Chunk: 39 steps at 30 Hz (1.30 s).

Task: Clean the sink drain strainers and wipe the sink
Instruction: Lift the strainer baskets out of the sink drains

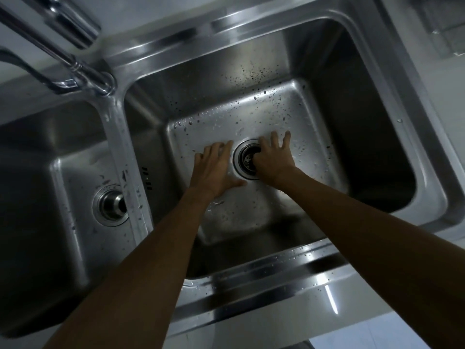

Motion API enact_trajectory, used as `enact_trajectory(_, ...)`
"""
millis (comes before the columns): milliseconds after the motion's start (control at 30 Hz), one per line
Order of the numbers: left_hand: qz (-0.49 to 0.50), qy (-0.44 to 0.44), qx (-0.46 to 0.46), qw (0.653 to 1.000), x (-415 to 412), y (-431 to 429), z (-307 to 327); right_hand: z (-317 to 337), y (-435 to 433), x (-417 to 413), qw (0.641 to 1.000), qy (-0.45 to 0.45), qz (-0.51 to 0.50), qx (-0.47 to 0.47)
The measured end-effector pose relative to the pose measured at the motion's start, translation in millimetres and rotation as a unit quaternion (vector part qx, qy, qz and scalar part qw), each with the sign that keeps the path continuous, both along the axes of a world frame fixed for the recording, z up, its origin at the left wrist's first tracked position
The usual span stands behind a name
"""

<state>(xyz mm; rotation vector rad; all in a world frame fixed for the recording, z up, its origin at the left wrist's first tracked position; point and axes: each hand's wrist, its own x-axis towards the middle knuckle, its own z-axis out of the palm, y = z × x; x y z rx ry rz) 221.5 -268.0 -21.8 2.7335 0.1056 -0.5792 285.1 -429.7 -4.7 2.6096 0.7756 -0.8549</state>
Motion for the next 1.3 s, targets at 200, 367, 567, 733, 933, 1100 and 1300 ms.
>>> enact_trajectory(200,-0.033,0.003,0.015,0.999,6.5,-14.4,0.0,1.5,-5.7,-0.7,0.999,0.004,-0.010,0.053)
enact_trajectory(367,-0.030,-0.008,-0.010,0.999,6.8,-22.2,-1.7,5.0,-4.7,-4.8,0.996,-0.015,0.007,0.088)
enact_trajectory(567,-0.024,-0.022,-0.027,0.999,-8.6,-11.0,6.3,8.4,2.6,-21.2,0.989,-0.032,0.046,0.139)
enact_trajectory(733,-0.028,-0.010,0.005,1.000,-22.6,6.0,11.1,7.6,15.7,-37.4,0.984,-0.056,0.036,0.165)
enact_trajectory(933,-0.025,0.014,0.021,0.999,-28.2,9.6,7.1,1.0,20.1,-43.5,0.986,-0.040,0.037,0.158)
enact_trajectory(1100,-0.021,0.037,0.027,0.999,-30.6,9.7,2.8,1.4,21.6,-43.2,0.987,-0.028,0.039,0.156)
enact_trajectory(1300,-0.021,0.050,0.023,0.998,-32.4,11.0,25.0,19.6,11.6,-39.9,0.981,-0.021,-0.002,0.192)
